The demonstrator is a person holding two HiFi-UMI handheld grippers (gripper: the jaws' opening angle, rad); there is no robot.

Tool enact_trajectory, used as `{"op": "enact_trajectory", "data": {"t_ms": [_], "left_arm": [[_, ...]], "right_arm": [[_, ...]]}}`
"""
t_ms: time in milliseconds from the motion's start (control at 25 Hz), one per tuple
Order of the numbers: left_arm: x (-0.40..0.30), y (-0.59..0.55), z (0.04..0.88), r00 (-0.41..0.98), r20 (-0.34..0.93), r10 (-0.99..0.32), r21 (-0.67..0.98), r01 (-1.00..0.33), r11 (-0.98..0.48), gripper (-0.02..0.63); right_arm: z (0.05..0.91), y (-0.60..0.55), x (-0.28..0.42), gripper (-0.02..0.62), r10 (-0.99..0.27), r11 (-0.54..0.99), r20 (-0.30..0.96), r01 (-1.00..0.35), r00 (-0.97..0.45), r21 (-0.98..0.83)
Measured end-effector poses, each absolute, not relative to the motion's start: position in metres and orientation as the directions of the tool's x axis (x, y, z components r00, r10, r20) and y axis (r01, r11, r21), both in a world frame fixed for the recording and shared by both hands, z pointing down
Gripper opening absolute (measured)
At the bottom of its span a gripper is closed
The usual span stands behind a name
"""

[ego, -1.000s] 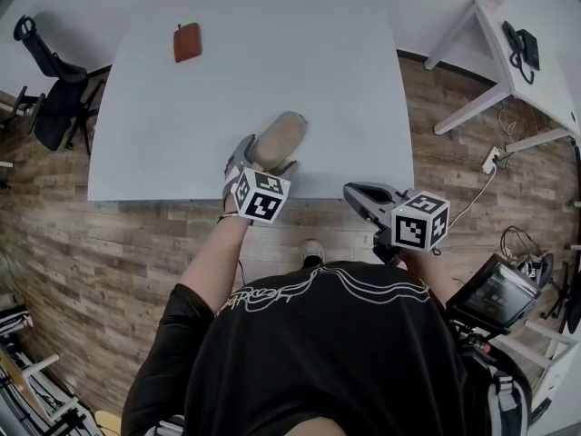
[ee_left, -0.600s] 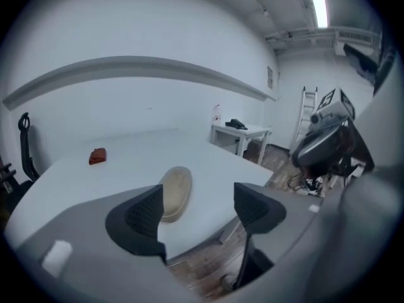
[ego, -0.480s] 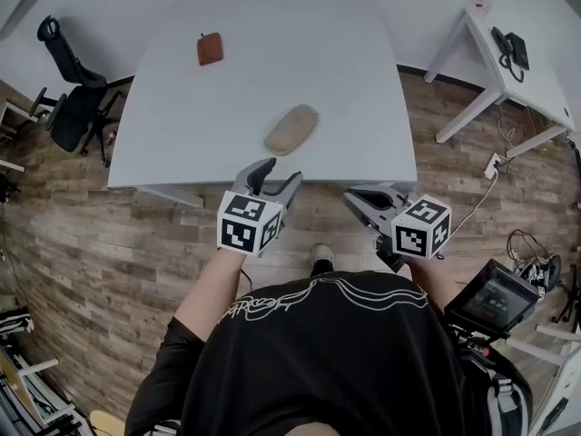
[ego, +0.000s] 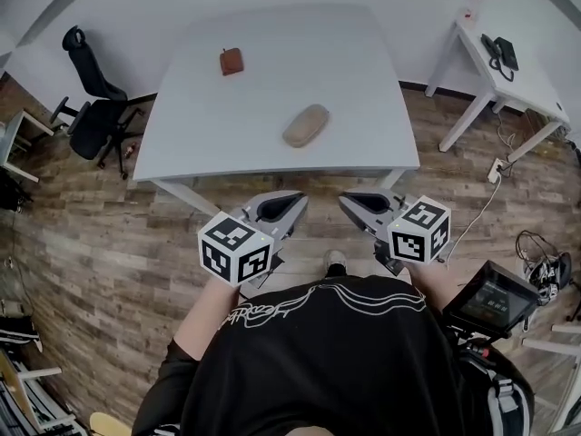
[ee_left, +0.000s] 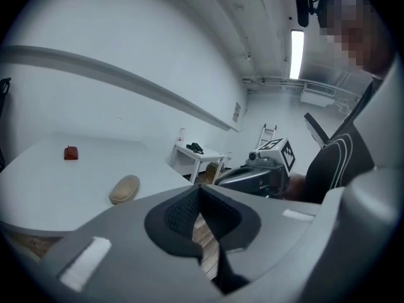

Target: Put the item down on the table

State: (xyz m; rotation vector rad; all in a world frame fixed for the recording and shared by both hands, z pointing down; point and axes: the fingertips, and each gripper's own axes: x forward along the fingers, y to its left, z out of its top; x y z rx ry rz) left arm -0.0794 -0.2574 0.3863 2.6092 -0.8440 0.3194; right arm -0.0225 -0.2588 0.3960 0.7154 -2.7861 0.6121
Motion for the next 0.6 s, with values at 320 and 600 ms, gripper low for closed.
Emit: {"op": "enact_trajectory", "data": {"t_ms": [320, 600], "left_arm": [[-0.082, -0.232, 0.385, 0.79, 0.328, -0.518, 0.248, -0.601, -0.76, 0.008], [-0.086, -0.226, 0.383, 0.79, 0.302, -0.534, 0.246, -0.606, -0.757, 0.008]], "right_arm": [[0.386, -0.237, -0.031, 0.006, -0.431, 0.799, 0.299, -0.515, -0.851, -0.312], [0.386, -0.227, -0.035, 0.006, -0.445, 0.8, 0.318, -0.531, -0.837, -0.28]]}}
